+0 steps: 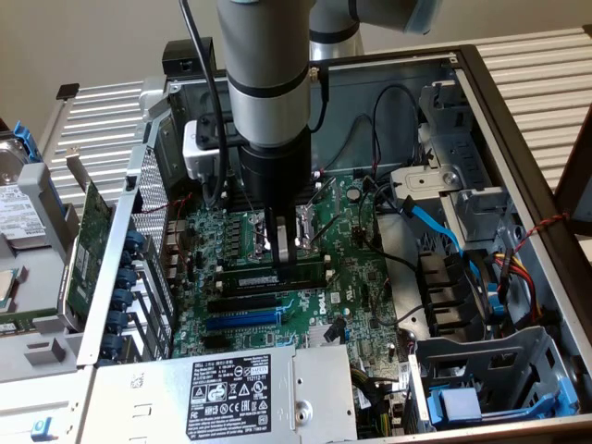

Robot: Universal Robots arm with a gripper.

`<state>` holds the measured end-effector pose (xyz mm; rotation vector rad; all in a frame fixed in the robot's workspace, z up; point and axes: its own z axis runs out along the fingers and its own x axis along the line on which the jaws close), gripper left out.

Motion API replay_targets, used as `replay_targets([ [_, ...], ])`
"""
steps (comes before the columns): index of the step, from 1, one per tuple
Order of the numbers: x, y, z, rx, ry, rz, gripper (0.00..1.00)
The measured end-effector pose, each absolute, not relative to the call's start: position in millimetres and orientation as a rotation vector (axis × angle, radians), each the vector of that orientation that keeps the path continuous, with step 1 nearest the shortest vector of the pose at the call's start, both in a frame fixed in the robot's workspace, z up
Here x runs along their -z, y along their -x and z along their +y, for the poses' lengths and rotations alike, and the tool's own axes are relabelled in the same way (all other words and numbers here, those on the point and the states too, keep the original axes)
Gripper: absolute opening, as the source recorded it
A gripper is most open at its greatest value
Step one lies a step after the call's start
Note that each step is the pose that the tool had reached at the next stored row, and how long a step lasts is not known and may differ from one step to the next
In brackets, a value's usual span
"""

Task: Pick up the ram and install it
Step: 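Insert the ram into the slot, then press down the ram until it locks into place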

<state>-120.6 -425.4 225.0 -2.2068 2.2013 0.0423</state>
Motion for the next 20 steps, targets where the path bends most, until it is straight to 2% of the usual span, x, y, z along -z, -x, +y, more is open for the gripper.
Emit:
replay_targets([
  [20, -243, 121, -425, -0.042, 2.207, 2.201, 0.22],
])
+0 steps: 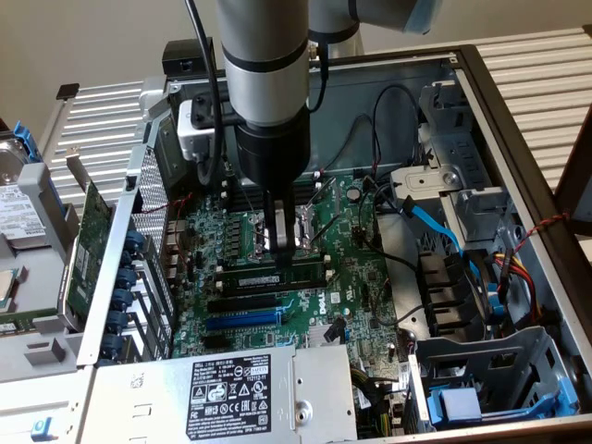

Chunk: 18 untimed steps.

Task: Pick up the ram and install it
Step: 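Press down the ram until it locks into place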

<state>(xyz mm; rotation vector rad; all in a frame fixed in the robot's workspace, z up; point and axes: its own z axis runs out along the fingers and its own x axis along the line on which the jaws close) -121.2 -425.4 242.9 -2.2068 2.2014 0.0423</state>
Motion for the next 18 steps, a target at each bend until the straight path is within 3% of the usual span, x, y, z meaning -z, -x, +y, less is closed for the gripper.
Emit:
replay_targets([
  [15, -250, 132, -425, -0.044, 2.207, 2.202, 0.22],
  [18, -250, 133, -425, -0.044, 2.207, 2.202, 0.11],
])
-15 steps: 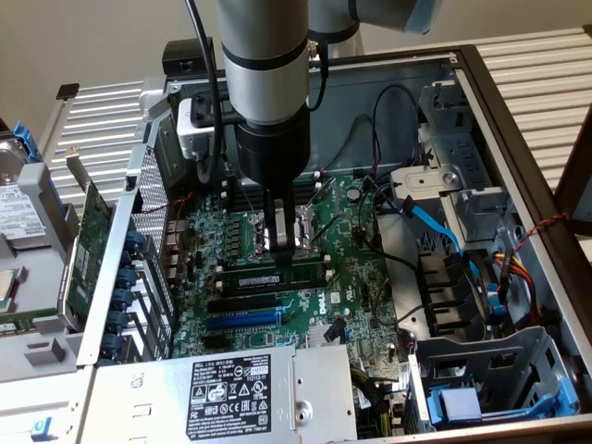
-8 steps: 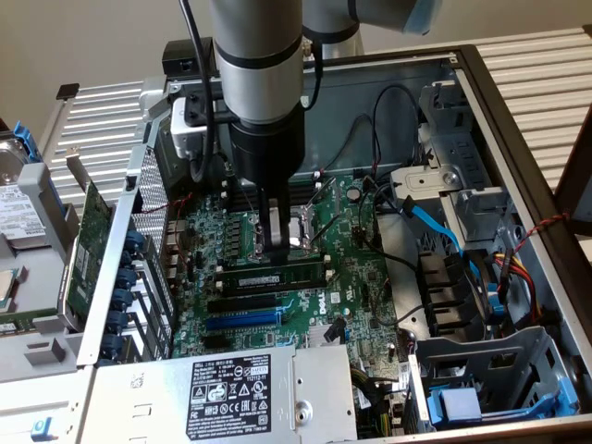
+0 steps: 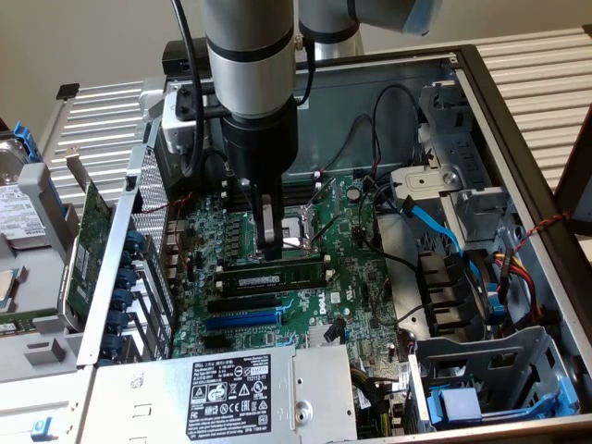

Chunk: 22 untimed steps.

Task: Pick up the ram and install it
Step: 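Press down the ram until it locks into place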

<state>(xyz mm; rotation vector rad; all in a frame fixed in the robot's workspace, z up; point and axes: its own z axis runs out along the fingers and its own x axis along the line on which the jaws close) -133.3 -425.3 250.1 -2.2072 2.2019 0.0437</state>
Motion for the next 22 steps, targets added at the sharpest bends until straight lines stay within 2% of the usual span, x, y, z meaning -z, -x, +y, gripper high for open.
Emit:
replay_targets([
  [22, -240.5, 136.1, -420.7, -0.042, 2.206, 2.206, 0.11],
])
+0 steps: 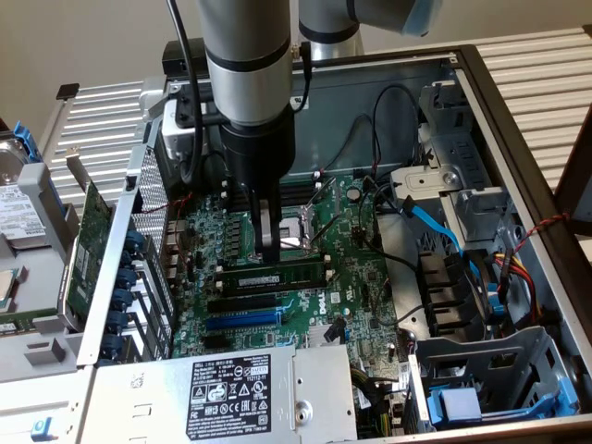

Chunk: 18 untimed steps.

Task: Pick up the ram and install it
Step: 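Press down the ram until it locks into place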

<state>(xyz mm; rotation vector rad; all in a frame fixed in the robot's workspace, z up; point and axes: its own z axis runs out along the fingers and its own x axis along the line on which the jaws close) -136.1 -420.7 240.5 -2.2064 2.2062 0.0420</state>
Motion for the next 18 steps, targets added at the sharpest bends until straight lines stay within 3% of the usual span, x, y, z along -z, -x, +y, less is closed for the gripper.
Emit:
replay_targets([
  [18, -233.6, 133.2, -422.1, -0.042, 2.205, 2.207, 0.11],
])
